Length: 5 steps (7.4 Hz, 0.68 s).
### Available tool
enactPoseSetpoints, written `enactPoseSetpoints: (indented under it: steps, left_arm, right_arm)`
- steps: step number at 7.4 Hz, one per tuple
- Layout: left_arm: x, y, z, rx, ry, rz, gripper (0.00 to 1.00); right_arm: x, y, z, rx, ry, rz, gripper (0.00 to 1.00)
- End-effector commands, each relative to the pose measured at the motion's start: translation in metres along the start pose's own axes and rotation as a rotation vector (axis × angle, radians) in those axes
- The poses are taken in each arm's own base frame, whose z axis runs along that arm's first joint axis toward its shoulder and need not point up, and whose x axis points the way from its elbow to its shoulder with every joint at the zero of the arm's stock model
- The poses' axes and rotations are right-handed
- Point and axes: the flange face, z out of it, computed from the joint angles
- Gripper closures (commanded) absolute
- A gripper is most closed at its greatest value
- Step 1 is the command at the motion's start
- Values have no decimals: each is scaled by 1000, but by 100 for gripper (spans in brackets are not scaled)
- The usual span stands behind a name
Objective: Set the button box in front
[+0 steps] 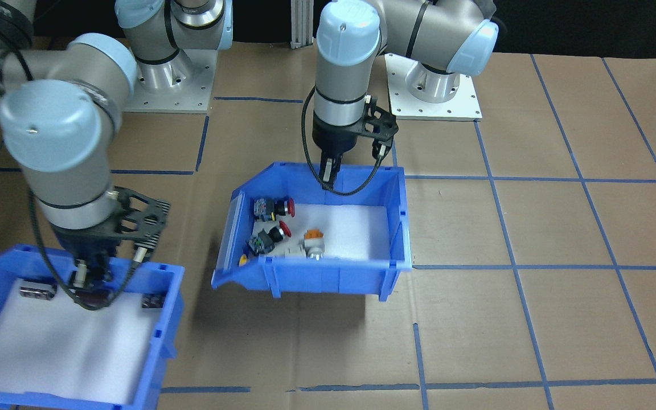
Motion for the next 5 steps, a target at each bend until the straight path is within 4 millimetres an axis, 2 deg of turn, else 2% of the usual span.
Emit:
enactPoseSetpoints:
  steps: [1, 3, 5]
  left_arm:
    - [69, 9, 16, 3, 19, 0, 100]
    - [117, 17, 46, 5, 15, -4, 100]
    - [133, 23, 61, -7, 11, -15, 100]
  right_arm:
    - [-34, 64, 5, 2, -31, -3, 96]
    - [-70, 98, 16, 22, -71, -11, 96]
    - [-120, 105, 28, 95, -103, -21, 95]
